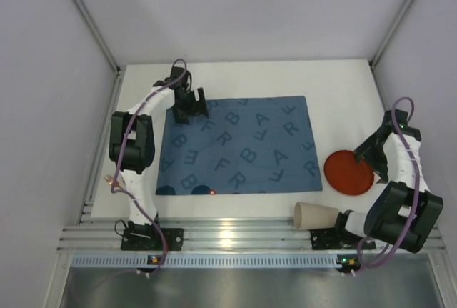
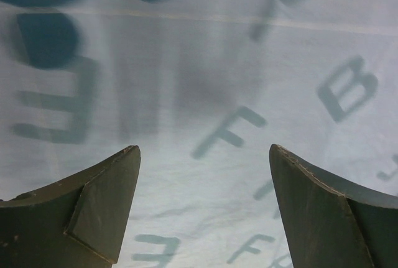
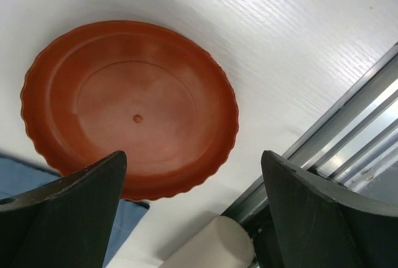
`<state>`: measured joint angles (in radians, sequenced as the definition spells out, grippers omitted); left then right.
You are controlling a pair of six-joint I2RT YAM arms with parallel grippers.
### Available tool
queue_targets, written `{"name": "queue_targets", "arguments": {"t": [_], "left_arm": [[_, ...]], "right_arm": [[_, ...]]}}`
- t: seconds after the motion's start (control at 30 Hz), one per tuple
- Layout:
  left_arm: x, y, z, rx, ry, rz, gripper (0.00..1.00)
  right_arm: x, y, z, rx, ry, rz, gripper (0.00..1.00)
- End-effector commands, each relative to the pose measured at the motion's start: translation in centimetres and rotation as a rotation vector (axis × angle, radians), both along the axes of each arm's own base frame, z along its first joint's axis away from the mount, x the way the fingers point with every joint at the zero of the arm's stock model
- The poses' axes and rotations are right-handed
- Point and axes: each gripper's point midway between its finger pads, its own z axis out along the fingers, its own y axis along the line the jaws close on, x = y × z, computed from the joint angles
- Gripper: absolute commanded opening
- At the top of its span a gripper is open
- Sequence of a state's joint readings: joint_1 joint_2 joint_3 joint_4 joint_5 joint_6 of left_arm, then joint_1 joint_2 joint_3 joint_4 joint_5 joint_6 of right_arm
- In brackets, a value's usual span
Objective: Set the dinner table for one person
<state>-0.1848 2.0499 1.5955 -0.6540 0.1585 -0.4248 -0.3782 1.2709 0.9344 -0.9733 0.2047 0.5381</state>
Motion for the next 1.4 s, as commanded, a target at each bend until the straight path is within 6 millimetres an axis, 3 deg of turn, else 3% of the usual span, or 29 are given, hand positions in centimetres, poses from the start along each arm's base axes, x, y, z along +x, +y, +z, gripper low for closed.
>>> {"name": "queue_targets", "arguments": {"t": [0.0, 0.1, 0.2, 0.3, 0.6, 0.73, 0.8, 0.83, 0.93, 1.07, 1.27, 1.3, 1.37], "left_arm": [[-1.3, -3.0, 2.3, -0.051, -0.041, -0.076, 0.89], [-3.1, -4.5, 1.9, -0.037, -0.022, -0.13, 0.89], [-4.4, -5.6, 1.6, -0.043, -0.004, -0.164, 0.89], [-5.0, -6.1, 1.8, -0.046, 0.001, -0.18, 0.89], [-6.6, -5.7, 2.2, -0.025, 0.005, -0.203, 0.89], [-7.4, -5.3, 2.1, -0.013, 0.015, -0.208, 0.88], [-7.6, -5.2, 2.0, -0.008, 0.021, -0.209, 0.88], [-7.6, -5.2, 2.0, -0.01, 0.02, -0.21, 0.88], [-7.6, -5.3, 2.1, -0.009, 0.021, -0.212, 0.87], [-7.2, -5.4, 2.4, -0.009, 0.006, -0.208, 0.87], [-7.4, -5.7, 2.7, -0.018, -0.025, -0.194, 0.87], [-7.5, -5.8, 2.7, -0.02, -0.027, -0.193, 0.87], [-7.9, -5.9, 2.7, -0.028, -0.037, -0.185, 0.87]], "right_arm": [[-1.0, -2.1, 1.4, -0.09, -0.003, -0.111, 0.89], [-1.6, -1.0, 0.1, -0.02, -0.008, -0.183, 0.9], [-2.7, 1.1, -3.0, 0.087, 0.012, -0.22, 0.9], [-2.5, 2.5, -5.0, 0.182, -0.04, -0.266, 0.88], [-2.7, 3.0, -8.5, 0.2, -0.059, -0.291, 0.79], [-2.0, 2.1, -9.7, 0.166, -0.081, -0.289, 0.55], [-1.8, 1.9, -10.3, 0.158, -0.07, -0.282, 0.35], [-1.5, 1.7, -10.6, 0.153, -0.07, -0.273, 0.21], [-1.0, 1.1, -10.6, 0.138, -0.068, -0.258, 0.0], [0.1, 0.4, -8.9, 0.119, -0.082, -0.22, 0.0], [5.2, -0.1, 0.4, 0.06, -0.302, -0.122, 0.0], [6.6, -0.3, 2.9, 0.048, -0.354, -0.107, 0.0], [8.5, 1.0, 5.0, 0.069, -0.398, -0.057, 0.0]]}}
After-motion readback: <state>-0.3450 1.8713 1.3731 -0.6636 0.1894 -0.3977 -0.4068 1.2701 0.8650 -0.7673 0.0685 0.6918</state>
